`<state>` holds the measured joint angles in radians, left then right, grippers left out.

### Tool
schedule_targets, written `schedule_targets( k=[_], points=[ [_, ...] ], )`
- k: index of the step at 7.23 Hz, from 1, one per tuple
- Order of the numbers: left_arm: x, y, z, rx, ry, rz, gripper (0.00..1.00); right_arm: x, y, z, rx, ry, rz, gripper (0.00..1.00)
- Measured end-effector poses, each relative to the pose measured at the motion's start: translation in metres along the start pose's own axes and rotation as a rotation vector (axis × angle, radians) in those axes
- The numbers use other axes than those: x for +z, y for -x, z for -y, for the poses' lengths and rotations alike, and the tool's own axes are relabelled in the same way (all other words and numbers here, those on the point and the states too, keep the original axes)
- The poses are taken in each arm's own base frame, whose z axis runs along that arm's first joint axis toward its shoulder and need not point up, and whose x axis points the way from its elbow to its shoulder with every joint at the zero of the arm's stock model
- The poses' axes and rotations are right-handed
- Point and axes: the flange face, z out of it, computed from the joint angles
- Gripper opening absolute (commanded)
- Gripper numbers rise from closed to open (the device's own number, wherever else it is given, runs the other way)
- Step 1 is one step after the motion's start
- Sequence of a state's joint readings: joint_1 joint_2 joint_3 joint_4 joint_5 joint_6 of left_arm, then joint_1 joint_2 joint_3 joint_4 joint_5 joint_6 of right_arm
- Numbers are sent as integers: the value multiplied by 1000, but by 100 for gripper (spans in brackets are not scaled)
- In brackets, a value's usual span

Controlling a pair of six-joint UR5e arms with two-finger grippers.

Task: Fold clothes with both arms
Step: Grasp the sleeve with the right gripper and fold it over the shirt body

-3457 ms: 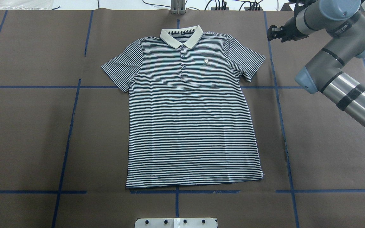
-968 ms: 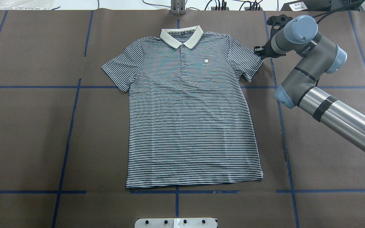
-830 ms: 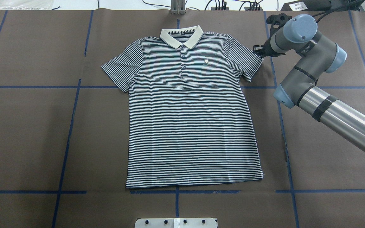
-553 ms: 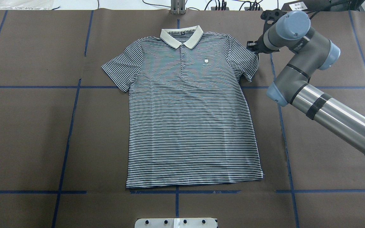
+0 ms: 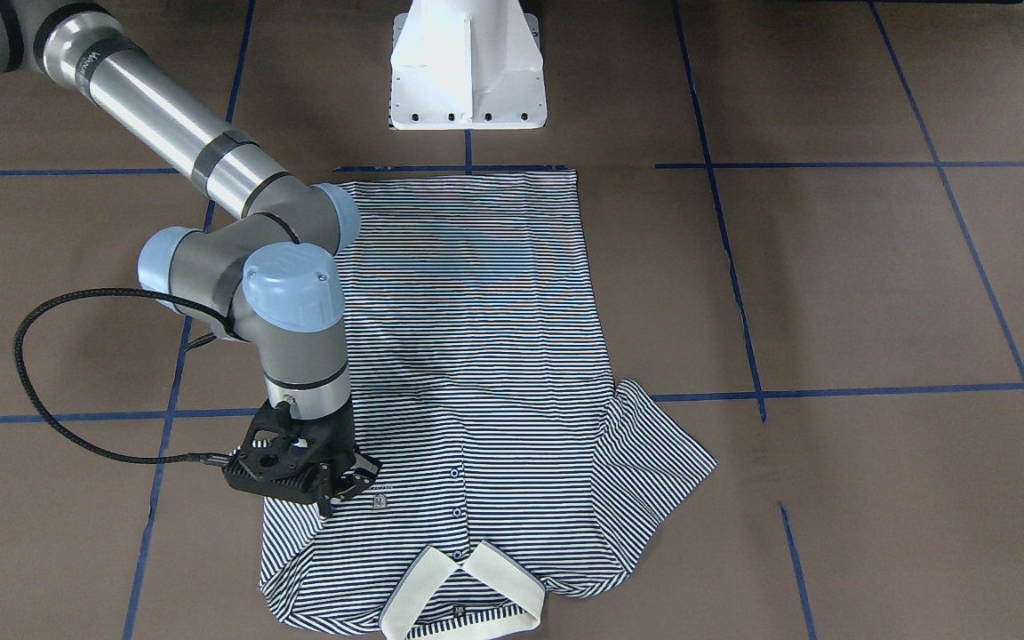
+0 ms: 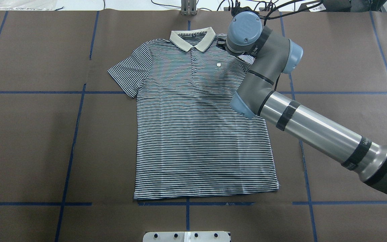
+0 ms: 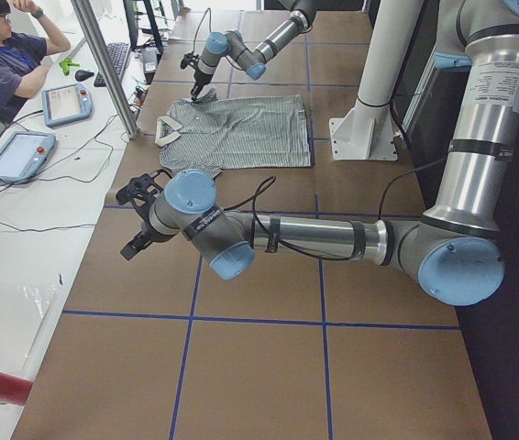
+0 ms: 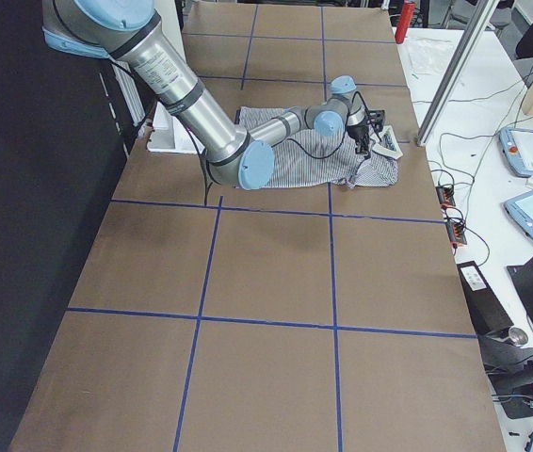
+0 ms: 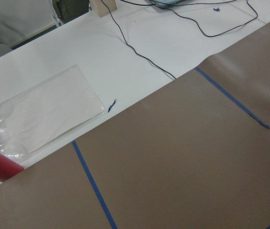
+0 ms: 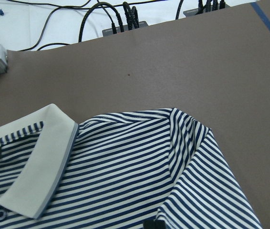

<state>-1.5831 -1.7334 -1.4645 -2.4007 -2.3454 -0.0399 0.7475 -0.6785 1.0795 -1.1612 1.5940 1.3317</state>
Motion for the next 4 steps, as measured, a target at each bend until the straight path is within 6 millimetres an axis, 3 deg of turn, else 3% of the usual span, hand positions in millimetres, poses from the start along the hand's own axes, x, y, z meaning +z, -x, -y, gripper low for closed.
schedule_targets(
  k=[2, 4],
  points=[
    [0, 0, -2, -1, 2, 0, 100, 2, 30, -9, 18, -27, -13, 0],
    [0, 0, -6, -2, 2, -1, 100, 8, 40, -13, 64, -52, -32, 0]
  ],
)
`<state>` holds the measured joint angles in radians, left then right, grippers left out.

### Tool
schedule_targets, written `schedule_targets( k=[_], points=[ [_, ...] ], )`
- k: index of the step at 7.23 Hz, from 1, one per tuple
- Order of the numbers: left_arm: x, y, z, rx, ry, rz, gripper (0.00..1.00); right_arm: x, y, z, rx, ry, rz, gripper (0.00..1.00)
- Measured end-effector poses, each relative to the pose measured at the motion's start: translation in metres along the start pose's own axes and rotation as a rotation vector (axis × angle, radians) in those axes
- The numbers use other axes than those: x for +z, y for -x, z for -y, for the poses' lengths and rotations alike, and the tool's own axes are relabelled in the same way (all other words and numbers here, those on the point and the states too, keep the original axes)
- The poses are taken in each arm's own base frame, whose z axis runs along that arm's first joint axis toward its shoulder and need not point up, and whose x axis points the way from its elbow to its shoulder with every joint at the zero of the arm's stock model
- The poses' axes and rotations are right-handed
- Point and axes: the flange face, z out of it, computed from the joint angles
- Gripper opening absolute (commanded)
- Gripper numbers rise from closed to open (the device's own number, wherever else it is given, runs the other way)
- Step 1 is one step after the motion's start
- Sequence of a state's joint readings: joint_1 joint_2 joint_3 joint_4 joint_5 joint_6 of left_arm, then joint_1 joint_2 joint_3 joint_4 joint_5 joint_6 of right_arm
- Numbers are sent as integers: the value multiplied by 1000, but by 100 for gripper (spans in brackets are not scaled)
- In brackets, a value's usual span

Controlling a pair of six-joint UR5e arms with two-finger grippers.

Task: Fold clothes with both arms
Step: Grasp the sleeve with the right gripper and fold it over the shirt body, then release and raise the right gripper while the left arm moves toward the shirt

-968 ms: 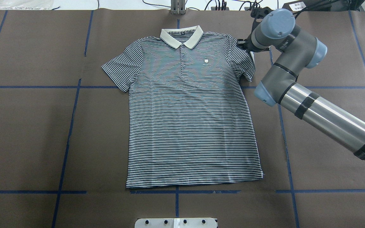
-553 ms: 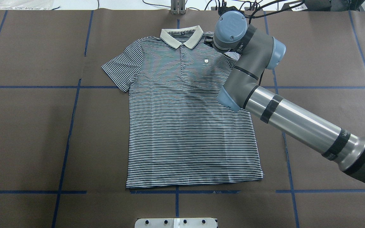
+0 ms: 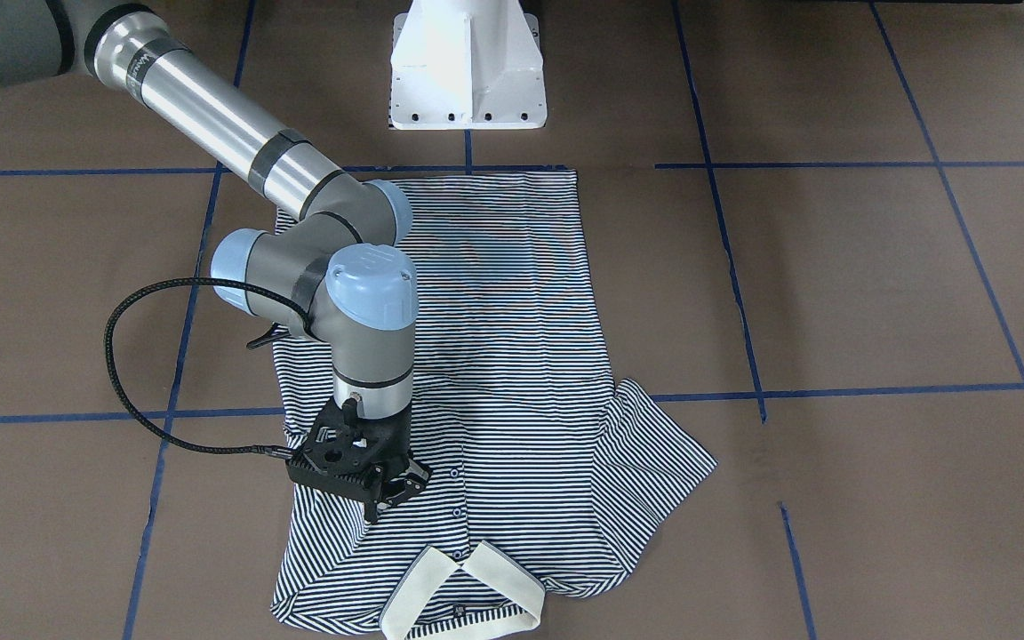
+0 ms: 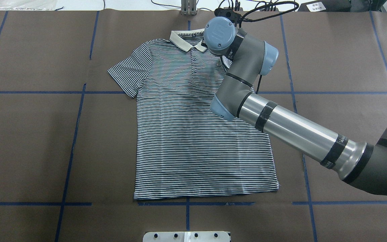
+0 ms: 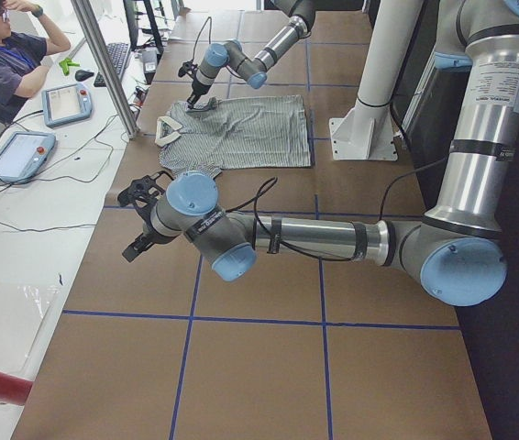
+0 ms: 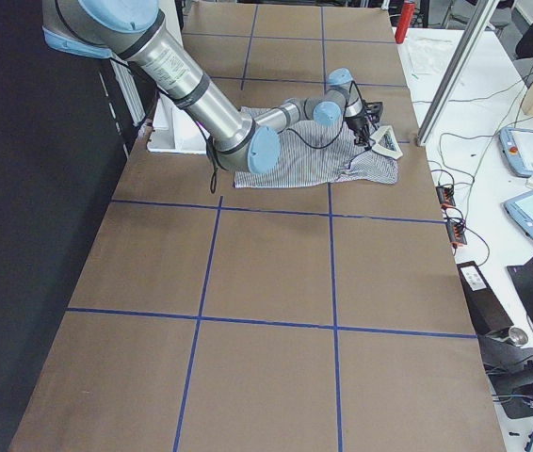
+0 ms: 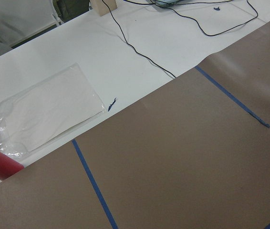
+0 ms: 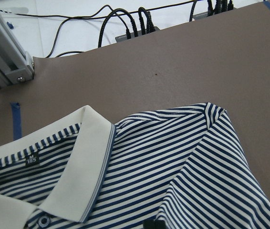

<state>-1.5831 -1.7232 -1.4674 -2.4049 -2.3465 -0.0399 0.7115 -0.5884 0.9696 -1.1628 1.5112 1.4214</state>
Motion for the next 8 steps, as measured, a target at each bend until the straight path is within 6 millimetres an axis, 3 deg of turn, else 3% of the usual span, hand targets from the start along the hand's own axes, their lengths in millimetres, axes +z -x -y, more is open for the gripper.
schedule_targets(
  k=[1, 4, 6, 7, 8],
  points=[
    [0, 0, -1, 2, -2, 0, 100, 2, 2, -2, 13, -12, -7, 99],
    [0, 0, -1, 3, -5, 1, 100, -2, 4, 7, -26, -3, 1, 100],
    [2, -5, 15, -26, -21, -5, 100, -28, 0, 59, -98, 86, 42, 100],
    [9, -19, 30, -37, -39, -25, 100, -43, -13, 92, -145, 123, 48, 100],
    [25, -41, 42, -52, -54, -63, 100, -55, -41, 130, -204, 160, 61, 100]
  ],
)
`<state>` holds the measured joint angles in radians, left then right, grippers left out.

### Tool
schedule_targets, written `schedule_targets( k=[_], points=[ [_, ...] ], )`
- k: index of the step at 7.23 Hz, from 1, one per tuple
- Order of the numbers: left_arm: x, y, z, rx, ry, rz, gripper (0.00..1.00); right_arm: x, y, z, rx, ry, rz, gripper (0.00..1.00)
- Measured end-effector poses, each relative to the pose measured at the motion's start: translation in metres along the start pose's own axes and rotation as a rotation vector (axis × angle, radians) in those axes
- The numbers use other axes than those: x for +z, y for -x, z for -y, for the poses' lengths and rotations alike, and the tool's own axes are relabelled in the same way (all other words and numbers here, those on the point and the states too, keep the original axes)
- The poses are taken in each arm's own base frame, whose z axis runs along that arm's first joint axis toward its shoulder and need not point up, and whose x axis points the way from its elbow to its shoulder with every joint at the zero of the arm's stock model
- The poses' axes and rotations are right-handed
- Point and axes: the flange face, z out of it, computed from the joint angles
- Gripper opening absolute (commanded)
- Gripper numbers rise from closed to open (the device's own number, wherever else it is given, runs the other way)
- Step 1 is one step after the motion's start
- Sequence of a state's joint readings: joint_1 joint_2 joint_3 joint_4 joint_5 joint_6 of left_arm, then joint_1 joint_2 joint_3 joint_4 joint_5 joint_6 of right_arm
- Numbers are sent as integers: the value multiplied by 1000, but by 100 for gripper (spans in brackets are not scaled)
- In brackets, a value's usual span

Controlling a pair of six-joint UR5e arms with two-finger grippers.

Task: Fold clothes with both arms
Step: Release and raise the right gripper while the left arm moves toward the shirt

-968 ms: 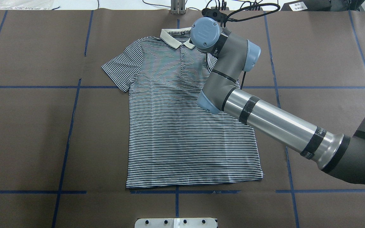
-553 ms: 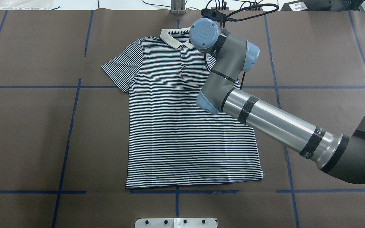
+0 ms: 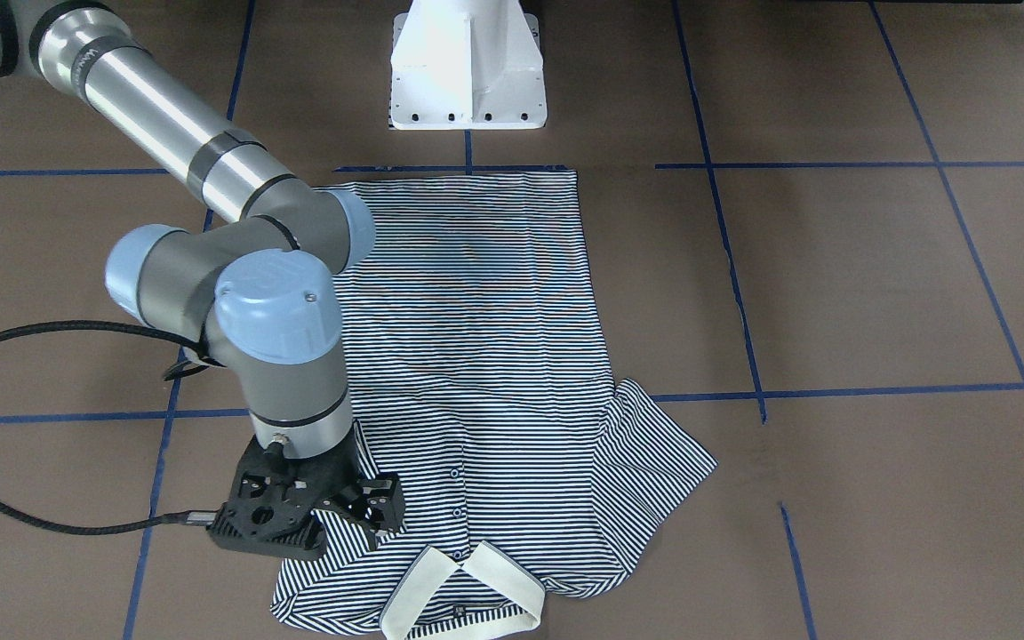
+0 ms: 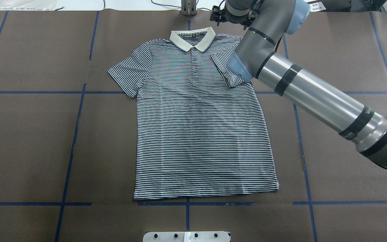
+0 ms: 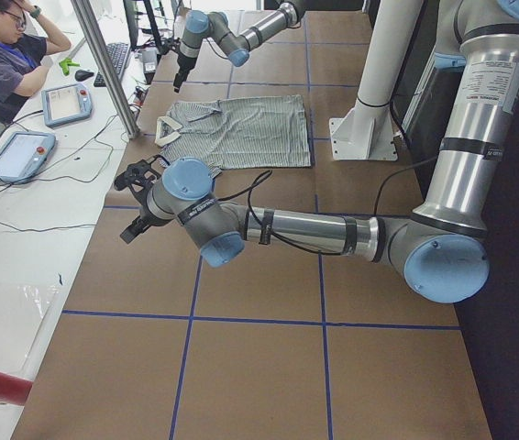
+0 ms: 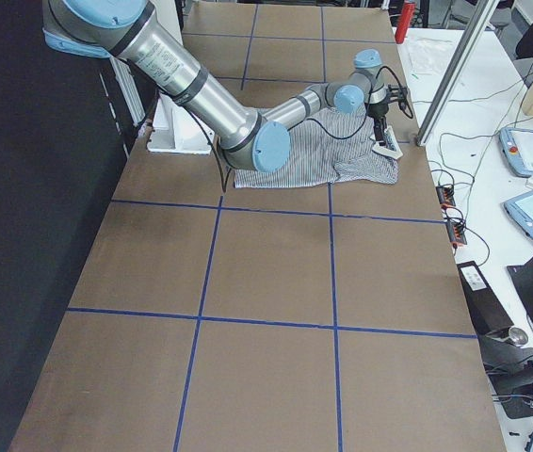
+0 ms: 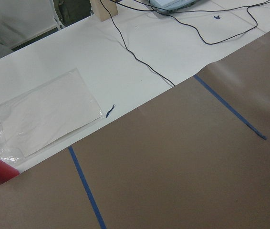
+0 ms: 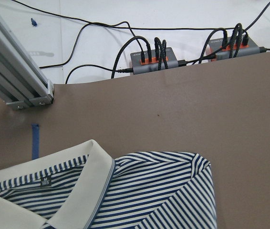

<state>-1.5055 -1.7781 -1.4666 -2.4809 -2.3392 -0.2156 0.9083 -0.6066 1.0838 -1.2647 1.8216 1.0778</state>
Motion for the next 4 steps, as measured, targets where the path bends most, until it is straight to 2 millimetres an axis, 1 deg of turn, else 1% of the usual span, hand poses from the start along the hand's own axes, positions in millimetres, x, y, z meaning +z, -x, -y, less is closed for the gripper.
schedule_targets(
  k=[1, 2, 3, 4],
  points=[
    [27, -32, 13, -18, 1, -57, 100, -13, -51, 26, -64, 36, 21, 100],
    [61, -70, 25, -41, 22, -117, 100, -20, -111, 41, -125, 61, 52, 100],
    [92, -107, 35, -113, 38, -141, 100, -26, -178, 50, -174, 79, 99, 100],
    [121, -144, 44, -211, 42, -137, 90, -31, -239, 56, -200, 98, 141, 100]
  ],
)
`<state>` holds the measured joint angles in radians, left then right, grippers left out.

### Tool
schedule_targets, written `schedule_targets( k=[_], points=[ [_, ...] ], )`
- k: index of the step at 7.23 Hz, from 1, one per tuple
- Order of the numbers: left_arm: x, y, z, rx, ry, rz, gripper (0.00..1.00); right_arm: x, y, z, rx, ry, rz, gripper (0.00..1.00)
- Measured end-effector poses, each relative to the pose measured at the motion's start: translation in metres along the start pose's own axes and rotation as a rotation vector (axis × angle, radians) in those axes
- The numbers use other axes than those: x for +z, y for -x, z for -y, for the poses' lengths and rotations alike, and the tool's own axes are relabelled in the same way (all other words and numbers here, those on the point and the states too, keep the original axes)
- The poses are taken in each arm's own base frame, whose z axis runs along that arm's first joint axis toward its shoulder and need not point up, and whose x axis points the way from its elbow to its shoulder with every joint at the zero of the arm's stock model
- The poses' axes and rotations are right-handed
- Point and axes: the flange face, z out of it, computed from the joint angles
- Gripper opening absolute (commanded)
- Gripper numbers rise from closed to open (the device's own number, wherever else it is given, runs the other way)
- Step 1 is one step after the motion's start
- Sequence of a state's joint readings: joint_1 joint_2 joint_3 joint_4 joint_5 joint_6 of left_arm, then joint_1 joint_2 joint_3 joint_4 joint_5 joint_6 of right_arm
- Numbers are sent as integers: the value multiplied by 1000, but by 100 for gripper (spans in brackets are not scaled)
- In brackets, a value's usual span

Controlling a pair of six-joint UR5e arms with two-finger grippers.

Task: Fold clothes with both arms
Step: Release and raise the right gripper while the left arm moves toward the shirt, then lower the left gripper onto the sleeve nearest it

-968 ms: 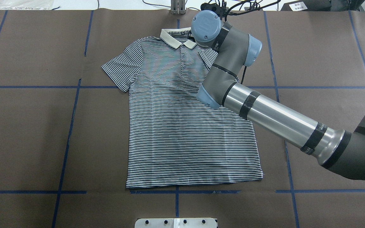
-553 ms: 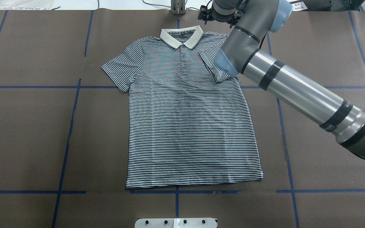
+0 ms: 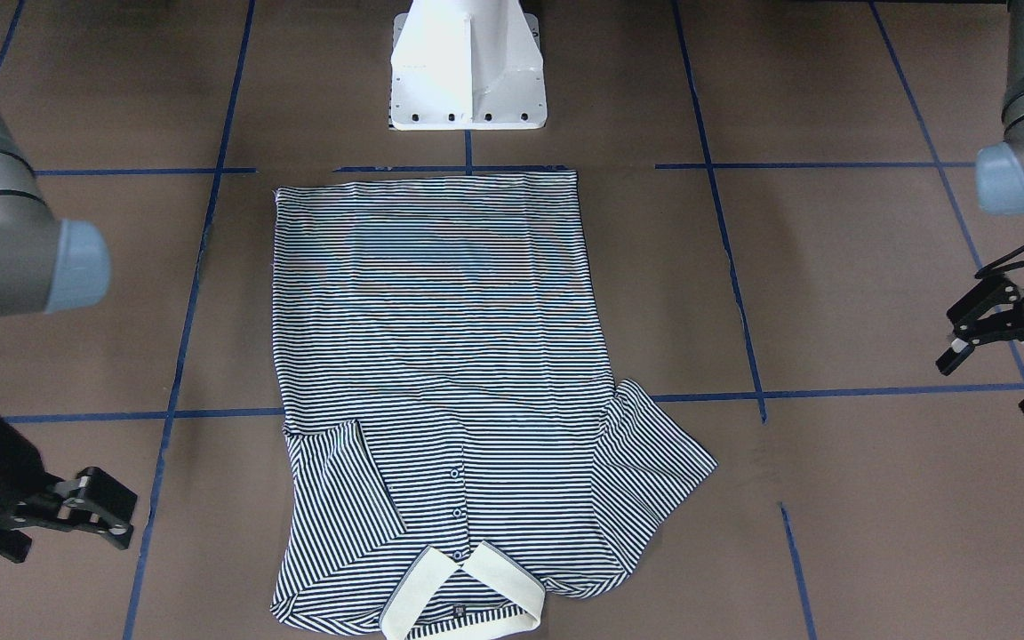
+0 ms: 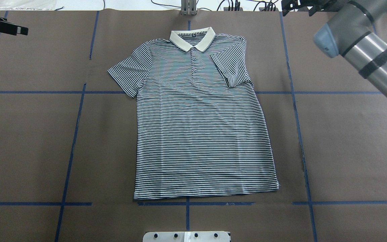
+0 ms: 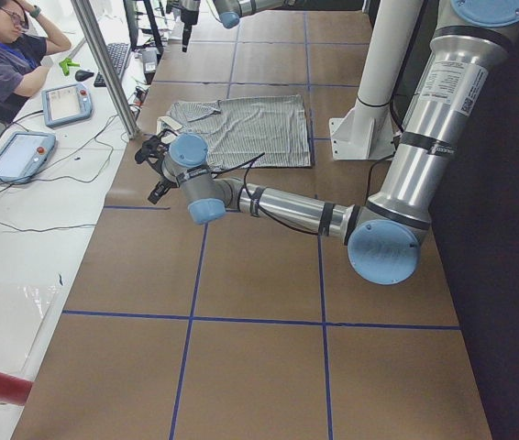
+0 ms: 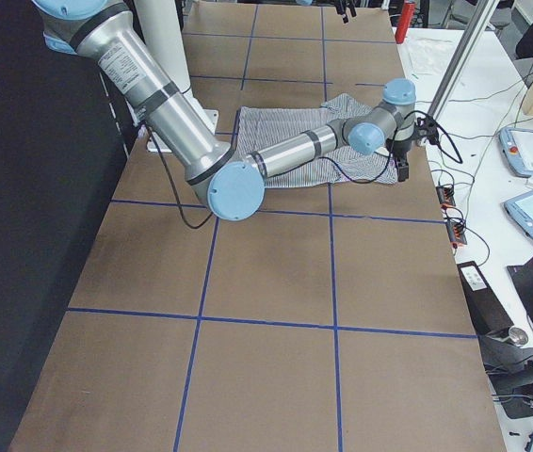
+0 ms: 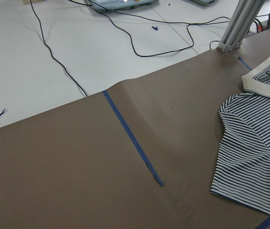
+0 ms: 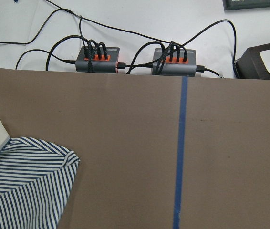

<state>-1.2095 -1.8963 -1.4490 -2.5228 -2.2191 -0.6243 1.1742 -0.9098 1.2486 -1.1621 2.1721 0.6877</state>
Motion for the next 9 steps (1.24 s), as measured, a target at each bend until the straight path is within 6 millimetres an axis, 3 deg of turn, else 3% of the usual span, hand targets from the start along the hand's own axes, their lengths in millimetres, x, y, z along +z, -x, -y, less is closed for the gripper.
schedule_targets(
  k=[1, 2, 4, 7, 9],
  points=[
    [37, -35, 0, -98, -1, 7, 78, -10, -40, -6, -22, 8, 21, 100],
    [76, -64, -1, -196, -3, 33, 71, -13, -61, -10, -36, 10, 26, 100],
    [141, -105, -6, -332, -5, 119, 65, -15, -72, -13, -44, 12, 28, 100],
    [192, -147, -20, -417, 7, 234, 64, -13, -77, -15, -42, 15, 24, 100],
    [215, -160, -32, -416, 23, 270, 64, -12, -78, -16, -41, 15, 21, 100]
  ],
)
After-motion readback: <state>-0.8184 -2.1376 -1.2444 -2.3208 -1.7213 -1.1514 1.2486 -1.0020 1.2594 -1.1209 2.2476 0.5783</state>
